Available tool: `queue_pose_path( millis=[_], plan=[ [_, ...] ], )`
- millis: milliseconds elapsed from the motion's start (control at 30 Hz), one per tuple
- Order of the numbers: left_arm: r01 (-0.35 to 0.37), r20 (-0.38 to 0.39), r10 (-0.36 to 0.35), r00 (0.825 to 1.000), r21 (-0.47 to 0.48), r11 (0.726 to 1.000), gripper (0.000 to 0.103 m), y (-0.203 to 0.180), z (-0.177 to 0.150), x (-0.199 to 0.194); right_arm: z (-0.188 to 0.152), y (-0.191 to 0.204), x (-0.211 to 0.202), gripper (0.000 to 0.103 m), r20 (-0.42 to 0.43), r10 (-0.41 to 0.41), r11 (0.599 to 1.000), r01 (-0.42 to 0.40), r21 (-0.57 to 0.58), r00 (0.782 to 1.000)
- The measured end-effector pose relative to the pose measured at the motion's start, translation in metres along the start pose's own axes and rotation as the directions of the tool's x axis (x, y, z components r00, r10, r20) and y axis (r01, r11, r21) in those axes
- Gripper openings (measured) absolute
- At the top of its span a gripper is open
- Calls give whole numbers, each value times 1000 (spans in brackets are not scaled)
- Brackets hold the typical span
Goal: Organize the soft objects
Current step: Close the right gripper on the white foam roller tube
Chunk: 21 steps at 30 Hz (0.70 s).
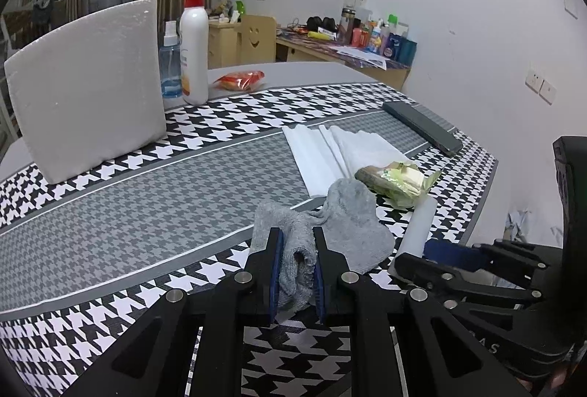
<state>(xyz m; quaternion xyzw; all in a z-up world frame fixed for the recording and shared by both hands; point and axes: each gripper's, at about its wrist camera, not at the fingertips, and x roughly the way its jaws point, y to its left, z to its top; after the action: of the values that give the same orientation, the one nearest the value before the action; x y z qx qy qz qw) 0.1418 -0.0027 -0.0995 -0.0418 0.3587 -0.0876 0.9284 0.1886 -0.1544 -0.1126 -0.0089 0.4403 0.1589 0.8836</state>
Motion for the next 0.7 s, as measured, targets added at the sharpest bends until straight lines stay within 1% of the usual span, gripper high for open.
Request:
queue_pose_path(
  millis=[33, 133, 200, 433, 533, 700],
  plan=[
    [1, -1, -1, 1000, 1, 1000, 16, 0, 0, 0, -1, -1, -1, 34, -6, 12, 1000, -12, 8, 1000],
    [4, 6, -4, 1000, -1, 1000, 16, 0, -1, -4, -2, -5, -2, 21, -7, 38, 999, -38, 31, 999],
    [2, 10, -2, 1000, -2, 1000, 16, -1, -1, -6, -3, -6, -6, 17, 3, 53, 998, -53, 41, 999],
    [1, 25, -1, 1000, 5, 1000, 16, -3, -1, -12, -1, -14, -30, 15, 74, 44, 995, -50, 85, 996],
    [4, 34, -4, 999, 7, 1000, 16, -4, 0, -16, 0, -18, -44, 15, 121, 15, 995, -27, 96, 993],
    [4, 56, -5, 998, 9, 1000, 16, -6, 2, -25, 2, -22, -59, 14, 172, 5, 994, -23, 102, 985]
  ],
)
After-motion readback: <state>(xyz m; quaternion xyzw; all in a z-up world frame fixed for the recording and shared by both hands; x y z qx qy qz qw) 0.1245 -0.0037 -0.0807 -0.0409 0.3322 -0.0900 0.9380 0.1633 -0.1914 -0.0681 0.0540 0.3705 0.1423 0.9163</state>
